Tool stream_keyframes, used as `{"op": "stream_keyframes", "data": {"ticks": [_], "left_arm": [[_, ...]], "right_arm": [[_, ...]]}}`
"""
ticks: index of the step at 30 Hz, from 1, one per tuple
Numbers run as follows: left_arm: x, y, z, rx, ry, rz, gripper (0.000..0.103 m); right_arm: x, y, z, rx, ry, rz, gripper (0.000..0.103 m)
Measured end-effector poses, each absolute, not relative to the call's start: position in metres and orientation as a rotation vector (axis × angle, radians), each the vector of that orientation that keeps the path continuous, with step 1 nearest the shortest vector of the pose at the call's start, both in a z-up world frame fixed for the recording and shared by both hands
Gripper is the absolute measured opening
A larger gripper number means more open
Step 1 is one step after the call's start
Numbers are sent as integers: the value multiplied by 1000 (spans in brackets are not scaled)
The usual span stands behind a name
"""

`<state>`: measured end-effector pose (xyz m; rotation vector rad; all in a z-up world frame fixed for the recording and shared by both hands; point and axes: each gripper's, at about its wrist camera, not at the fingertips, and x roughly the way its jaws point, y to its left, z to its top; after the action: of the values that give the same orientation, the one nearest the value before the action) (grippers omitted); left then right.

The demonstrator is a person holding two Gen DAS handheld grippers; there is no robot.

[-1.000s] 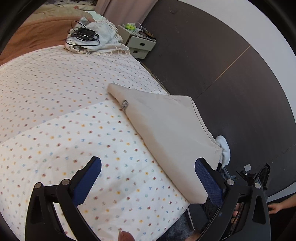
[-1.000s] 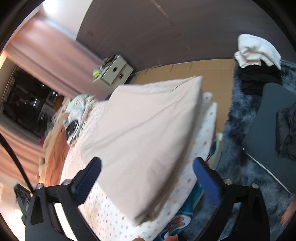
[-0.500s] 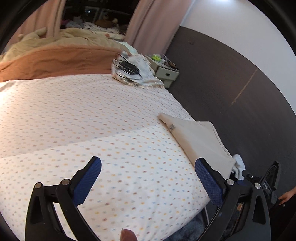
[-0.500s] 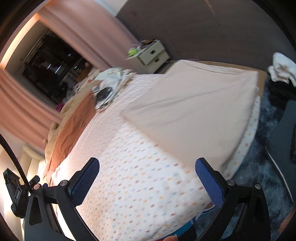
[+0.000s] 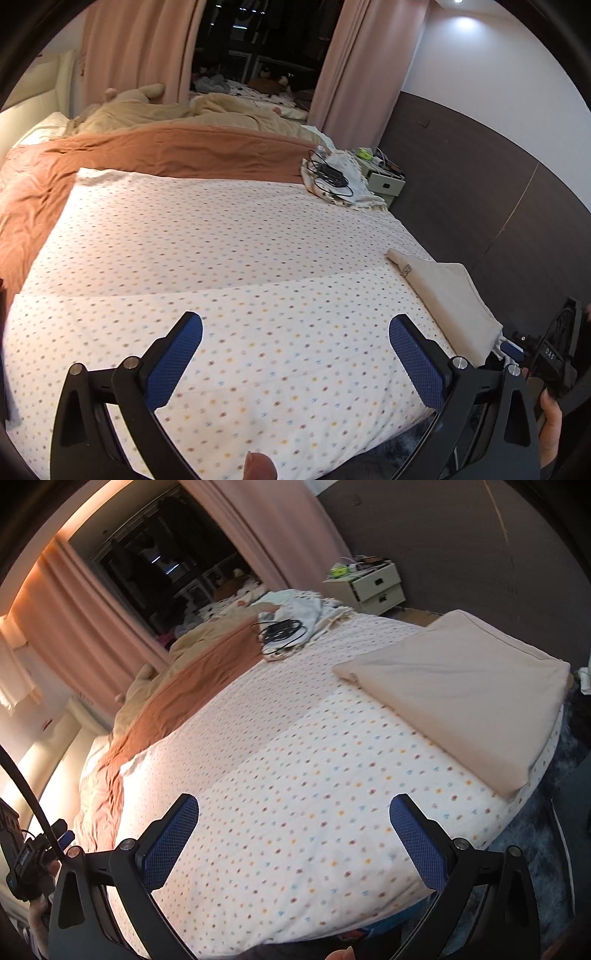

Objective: Fold large clothes

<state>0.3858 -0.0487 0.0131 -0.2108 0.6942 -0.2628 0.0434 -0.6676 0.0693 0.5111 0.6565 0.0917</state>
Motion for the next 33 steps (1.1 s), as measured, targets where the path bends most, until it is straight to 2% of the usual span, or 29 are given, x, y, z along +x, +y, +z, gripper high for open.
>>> {"op": "stream_keyframes", "data": {"ticks": [15,33], "left_arm": [[251,24,1,-194,594,-109,103],[118,34,-21,-179,507,-15,103]], "right_arm": [[9,-586,65,319,645,239,103],[-82,-557,43,154,599,231,103]]}}
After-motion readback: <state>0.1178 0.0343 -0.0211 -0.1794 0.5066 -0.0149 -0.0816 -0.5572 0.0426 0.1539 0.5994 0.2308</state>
